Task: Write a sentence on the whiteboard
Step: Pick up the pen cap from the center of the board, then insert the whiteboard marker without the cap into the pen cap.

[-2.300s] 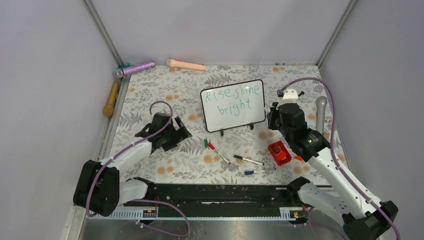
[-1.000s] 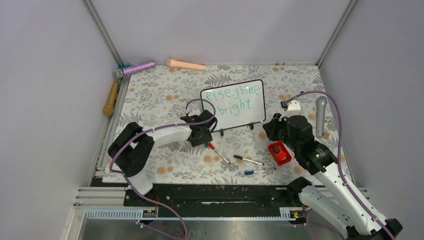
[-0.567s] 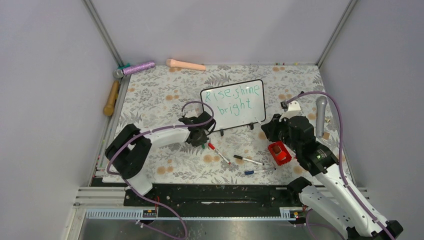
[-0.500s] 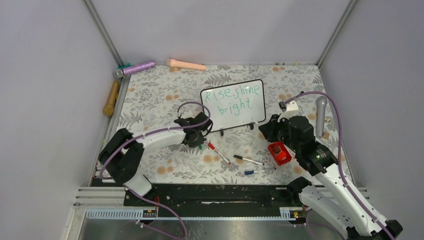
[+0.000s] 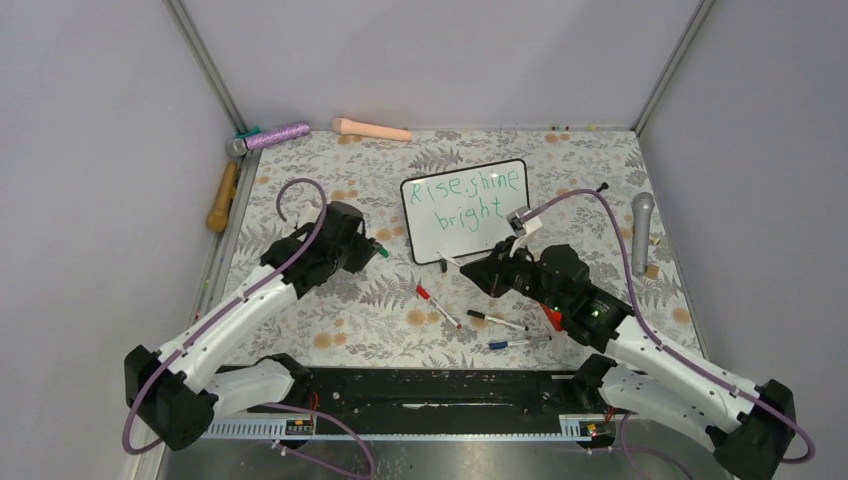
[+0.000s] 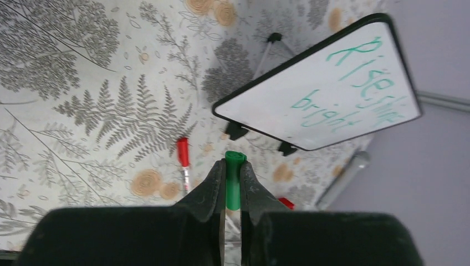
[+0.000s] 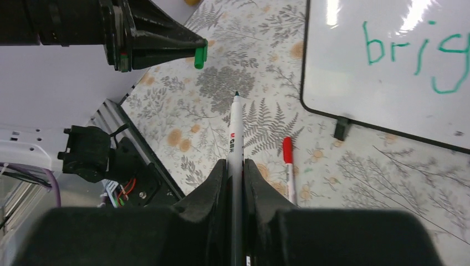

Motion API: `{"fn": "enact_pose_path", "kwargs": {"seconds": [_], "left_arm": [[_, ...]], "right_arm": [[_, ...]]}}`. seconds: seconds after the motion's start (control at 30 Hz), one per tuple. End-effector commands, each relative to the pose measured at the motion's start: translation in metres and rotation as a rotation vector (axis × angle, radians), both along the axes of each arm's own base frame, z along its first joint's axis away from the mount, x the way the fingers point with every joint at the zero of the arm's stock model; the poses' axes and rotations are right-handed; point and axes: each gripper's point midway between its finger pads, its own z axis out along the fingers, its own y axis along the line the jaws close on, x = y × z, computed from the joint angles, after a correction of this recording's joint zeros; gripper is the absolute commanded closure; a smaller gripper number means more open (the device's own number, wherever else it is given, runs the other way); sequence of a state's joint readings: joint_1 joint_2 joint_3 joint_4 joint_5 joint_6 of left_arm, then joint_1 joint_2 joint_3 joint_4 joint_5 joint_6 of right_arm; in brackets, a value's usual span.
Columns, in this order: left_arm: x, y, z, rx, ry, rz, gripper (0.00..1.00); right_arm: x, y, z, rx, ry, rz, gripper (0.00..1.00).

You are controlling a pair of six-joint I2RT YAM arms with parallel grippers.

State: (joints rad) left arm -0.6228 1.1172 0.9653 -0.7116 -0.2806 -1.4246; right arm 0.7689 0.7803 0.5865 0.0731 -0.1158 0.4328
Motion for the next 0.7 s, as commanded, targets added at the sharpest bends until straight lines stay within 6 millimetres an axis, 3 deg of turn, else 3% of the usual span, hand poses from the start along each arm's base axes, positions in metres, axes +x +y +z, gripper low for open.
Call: {"fn": "enact_pose_path", "kwargs": {"seconds": [0.0, 0.2, 0.67], "left_arm": [[0.003, -0.001, 0.032, -0.194, -0.05, 0.102, 1.0], [0.005, -0.014, 0.031, -0.368, -0.031, 0.084, 1.0], [0.008, -0.033, 0.023, -0.435, 0.017, 0.042, 1.0]], "right_arm": [[0.004, 0.028, 0.036, 0.122, -0.08, -0.001, 1.0], [0.004, 0.053, 0.029, 0.101, -0.075, 0.009, 1.0], [0.005, 0.077, 0.033, 0.089, -0.084, 0.043, 1.0]]}}
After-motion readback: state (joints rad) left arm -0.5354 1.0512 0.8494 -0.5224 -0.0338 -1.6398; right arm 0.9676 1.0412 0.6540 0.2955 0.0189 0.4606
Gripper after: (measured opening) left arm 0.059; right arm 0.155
